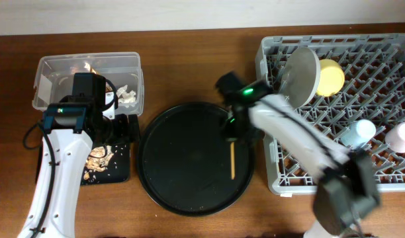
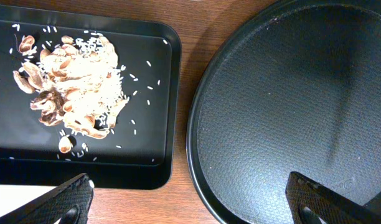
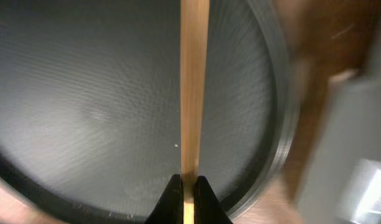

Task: Sort waste into correct bins and load items into the dishwasher rack

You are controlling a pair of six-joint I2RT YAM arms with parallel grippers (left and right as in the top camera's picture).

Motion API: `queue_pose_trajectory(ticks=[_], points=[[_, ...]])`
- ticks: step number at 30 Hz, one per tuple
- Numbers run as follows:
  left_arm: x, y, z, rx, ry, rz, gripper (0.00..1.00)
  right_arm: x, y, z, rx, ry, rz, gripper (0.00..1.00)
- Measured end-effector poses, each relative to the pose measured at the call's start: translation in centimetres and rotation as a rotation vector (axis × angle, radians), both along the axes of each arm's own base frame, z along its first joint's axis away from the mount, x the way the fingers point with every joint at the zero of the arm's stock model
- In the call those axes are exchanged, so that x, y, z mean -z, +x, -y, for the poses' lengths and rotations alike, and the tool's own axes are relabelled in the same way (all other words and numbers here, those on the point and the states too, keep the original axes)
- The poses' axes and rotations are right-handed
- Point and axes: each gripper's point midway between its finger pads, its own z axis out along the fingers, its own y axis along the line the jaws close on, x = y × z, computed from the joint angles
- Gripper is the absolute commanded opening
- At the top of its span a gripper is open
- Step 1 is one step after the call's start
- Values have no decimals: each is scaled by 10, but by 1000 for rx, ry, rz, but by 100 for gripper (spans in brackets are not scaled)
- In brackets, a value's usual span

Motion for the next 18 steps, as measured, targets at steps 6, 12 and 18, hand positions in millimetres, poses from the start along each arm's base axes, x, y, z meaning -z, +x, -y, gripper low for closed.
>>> queue_pose_trajectory(ticks=[6, 12, 18], points=[[0, 0, 0, 0, 0, 0, 98, -60, 7, 85, -8, -27, 133, 4], [0, 0, 0, 0, 0, 0, 98, -28, 1, 142, 20, -84, 51, 4], [0, 0, 0, 0, 0, 0, 98, 2, -1, 148, -1, -88, 37, 23]])
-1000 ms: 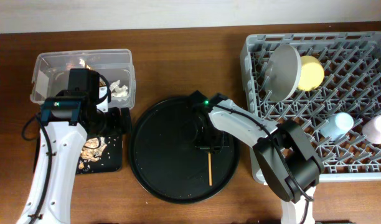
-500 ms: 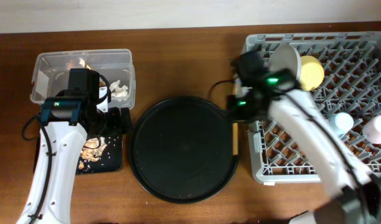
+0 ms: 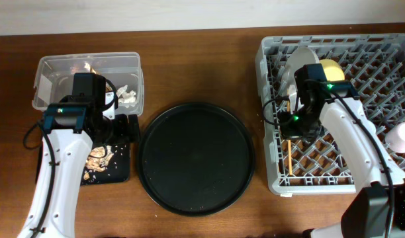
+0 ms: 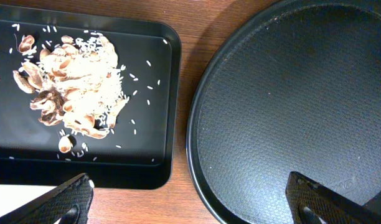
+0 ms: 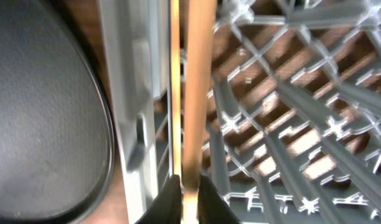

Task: Sort waste into correct bins and load items into the dishwasher rack

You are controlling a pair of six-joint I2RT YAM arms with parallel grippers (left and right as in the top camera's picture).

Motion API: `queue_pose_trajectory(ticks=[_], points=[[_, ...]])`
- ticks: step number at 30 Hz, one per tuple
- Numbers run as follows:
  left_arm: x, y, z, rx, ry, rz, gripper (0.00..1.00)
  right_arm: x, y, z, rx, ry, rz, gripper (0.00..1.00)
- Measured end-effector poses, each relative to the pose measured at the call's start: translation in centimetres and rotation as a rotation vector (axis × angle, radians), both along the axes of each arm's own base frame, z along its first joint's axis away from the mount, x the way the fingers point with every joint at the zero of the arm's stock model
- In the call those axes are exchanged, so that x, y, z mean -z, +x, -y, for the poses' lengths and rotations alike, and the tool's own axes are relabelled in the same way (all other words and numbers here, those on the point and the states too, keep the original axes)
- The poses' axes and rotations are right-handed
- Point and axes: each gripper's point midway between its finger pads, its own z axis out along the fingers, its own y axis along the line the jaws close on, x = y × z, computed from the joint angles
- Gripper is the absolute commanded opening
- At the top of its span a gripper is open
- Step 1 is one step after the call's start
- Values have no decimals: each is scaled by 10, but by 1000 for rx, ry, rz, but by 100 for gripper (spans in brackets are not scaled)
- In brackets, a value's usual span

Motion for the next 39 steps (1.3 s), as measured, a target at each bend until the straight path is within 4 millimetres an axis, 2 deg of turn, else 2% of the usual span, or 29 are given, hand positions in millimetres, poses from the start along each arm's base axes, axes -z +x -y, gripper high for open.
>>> queue_pose_trajectory(ticks=[3, 9, 10, 13, 17, 18, 20, 21, 23, 25, 26, 27, 28, 30, 34, 36, 39], points=[[0, 0, 0, 0, 0, 0, 99, 0, 4, -1, -9, 2, 17, 29], [0, 0, 0, 0, 0, 0, 99, 0, 1, -3, -13, 18, 5, 32], [0, 0, 0, 0, 0, 0, 99, -2, 1, -4, -14, 29, 9, 36], [0, 2, 0, 0, 0, 8, 99, -28, 10, -5, 11, 103, 120, 41], [-1, 2, -1, -1, 5, 10, 99, -76, 13, 11, 65, 158, 280, 45], [0, -1, -1, -1, 5, -5, 99, -83, 7, 14, 70, 163, 290, 45], [3, -11, -2, -2, 10, -47, 99, -82, -9, 12, 52, 171, 243, 46], [5, -23, -3, -3, 18, -96, 98, -80, -14, 12, 45, 173, 222, 46], [6, -37, -8, -7, 42, -152, 97, -79, -17, 11, 35, 175, 222, 47], [6, -41, -10, -9, 59, -161, 97, -77, -22, 10, 29, 173, 250, 53], [4, -42, -12, -11, 66, -138, 99, -76, -27, 10, 25, 173, 280, 56], [1, -44, -12, -13, 69, -107, 99, -77, -34, 9, 19, 171, 318, 72], [-4, -43, -13, -16, 71, -44, 99, -78, -39, 8, 13, 168, 367, 98], [-17, -47, -13, -21, 68, 104, 99, -77, -51, 7, 5, 166, 434, 98], [-47, -78, -14, -33, 64, 397, 99, -84, -83, 5, -10, 156, 560, 98], [-54, -91, -14, -36, 61, 491, 99, -93, -92, 5, -13, 144, 615, 98], [-61, -98, -14, -39, 59, 577, 99, -102, -99, 7, -13, 129, 667, 98]])
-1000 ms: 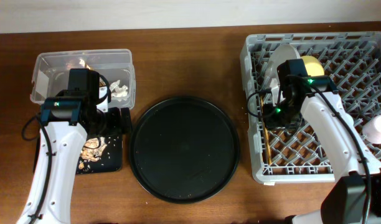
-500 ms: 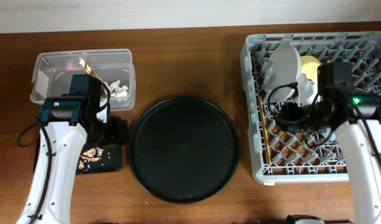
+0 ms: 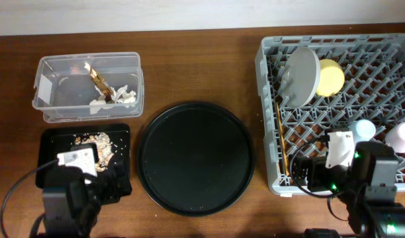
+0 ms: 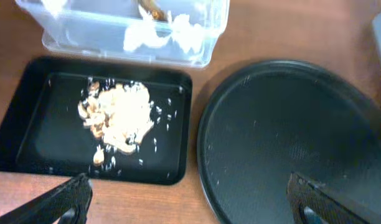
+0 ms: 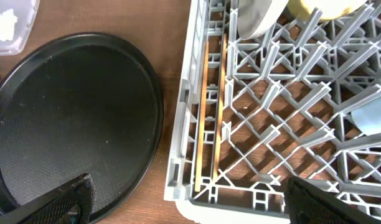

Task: Sort waste into correct bins and load items into the dishwasher rack

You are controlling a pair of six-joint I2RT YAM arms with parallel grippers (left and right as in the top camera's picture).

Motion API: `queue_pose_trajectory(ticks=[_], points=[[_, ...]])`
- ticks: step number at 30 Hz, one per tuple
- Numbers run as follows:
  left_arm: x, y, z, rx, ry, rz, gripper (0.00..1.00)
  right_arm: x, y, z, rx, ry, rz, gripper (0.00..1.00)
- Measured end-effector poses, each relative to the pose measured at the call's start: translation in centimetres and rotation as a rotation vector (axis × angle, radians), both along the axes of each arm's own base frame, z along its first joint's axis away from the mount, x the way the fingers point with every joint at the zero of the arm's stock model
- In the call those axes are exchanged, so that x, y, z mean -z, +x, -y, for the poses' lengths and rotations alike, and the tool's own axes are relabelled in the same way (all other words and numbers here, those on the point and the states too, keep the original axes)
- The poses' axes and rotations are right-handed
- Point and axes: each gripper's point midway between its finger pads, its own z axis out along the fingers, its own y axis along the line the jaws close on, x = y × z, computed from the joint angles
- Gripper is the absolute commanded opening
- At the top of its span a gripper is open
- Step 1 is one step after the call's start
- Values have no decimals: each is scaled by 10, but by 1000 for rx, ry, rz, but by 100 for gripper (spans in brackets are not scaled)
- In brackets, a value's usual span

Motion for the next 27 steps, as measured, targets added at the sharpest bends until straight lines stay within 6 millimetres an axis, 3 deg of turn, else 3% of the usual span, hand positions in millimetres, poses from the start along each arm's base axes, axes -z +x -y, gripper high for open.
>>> queue_pose_trajectory(ticks=[3, 23, 27], points=[[-15, 3, 0, 0, -1, 91, 99, 1, 0, 1, 4, -6, -2, 98], [-11, 1, 0, 0, -1, 73, 99, 1, -8, 1, 6, -12, 31, 98], [-11, 1, 0, 0, -1, 72, 99, 2, -17, -2, -22, -60, 145, 98]])
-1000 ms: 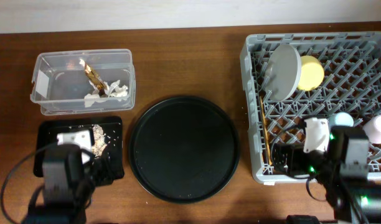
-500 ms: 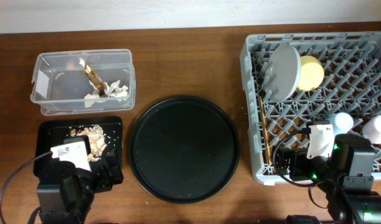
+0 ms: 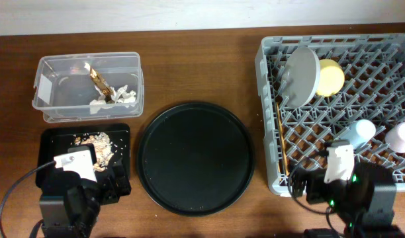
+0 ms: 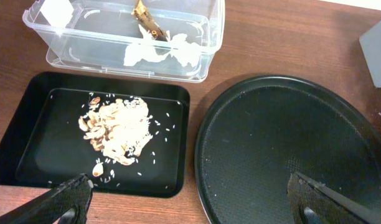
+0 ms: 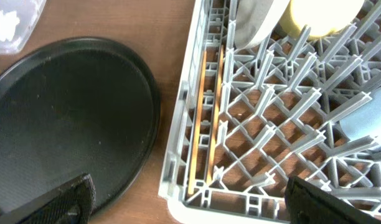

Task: Sort waste into correct bins and load items into the dishwasher rack

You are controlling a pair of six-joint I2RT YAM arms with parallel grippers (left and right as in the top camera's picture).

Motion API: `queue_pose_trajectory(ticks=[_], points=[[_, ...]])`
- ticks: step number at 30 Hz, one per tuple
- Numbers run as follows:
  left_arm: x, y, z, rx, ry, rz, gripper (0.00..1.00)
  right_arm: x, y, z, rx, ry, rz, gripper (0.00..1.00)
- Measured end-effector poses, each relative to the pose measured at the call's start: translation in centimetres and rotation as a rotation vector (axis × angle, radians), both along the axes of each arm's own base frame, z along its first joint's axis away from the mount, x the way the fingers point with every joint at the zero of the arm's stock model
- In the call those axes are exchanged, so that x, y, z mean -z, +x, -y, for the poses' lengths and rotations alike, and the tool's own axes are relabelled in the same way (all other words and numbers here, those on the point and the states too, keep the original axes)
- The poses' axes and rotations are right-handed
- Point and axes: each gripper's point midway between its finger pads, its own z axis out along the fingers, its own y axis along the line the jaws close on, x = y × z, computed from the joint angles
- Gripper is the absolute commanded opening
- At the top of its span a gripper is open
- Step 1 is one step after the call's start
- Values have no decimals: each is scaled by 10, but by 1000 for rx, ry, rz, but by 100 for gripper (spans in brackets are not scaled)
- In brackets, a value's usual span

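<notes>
The grey dishwasher rack (image 3: 263, 73) stands at the right. Two wooden chopsticks (image 5: 198, 124) lie side by side along its left edge, also seen from overhead (image 3: 281, 132). The round black tray (image 3: 194, 157) in the middle holds nothing. At the left, a clear bin (image 3: 40, 86) holds a wrapper and tissue, and a black rectangular tray (image 4: 53, 162) holds rice and shell scraps (image 4: 119, 127). My left gripper (image 4: 190, 208) is open and empty near the front edge, over the gap between the two trays. My right gripper (image 5: 190, 208) is open and empty at the rack's front left corner.
In the rack stand a grey plate (image 3: 300, 76), a yellow bowl (image 3: 329, 76), a light blue cup (image 3: 358, 132) and a pink cup (image 3: 401, 137). Brown wooden table (image 3: 189, 66) shows between the containers.
Both arms have drawn back slightly further toward the table's front edge, grippers still open. The chopsticks, trays and bins have not moved.
First my right gripper was shut on a chopstick over the round tray, with the left open by the scrap tray. Then the chopstick was held over the rack's left edge. Afterwards it lay in the rack beside another, and both arms were back at the front, where they are now.
</notes>
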Motion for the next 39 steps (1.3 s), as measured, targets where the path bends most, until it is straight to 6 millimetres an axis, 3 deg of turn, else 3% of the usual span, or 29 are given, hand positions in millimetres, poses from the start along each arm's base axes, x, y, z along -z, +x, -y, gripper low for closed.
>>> queue_pose_trajectory(ticks=[3, 7, 9, 17, 20, 23, 24, 39], points=[[1, 0, 0, 0, 0, -3, 99, -14, 8, -3, -20, -22, 215, 98], [1, 0, 0, 0, 0, -5, 99, -15, 23, -2, -4, -23, 435, 98], [1, 0, 0, 0, 0, -4, 99, -5, 30, -1, 1, -22, 500, 98], [1, 0, 0, 0, 0, -5, 99, -6, 46, 1, 24, -16, 738, 98], [1, 0, 0, 0, 0, -5, 99, 5, 52, 6, 52, -24, 760, 98], [1, 0, 0, 0, 0, -5, 99, 51, 57, 11, 73, -41, 628, 98], [1, 0, 0, -1, 0, -4, 99, 56, 57, 14, 84, -46, 615, 98], [2, -1, 0, 0, 0, -7, 99, 55, 57, 16, 96, -50, 615, 98]])
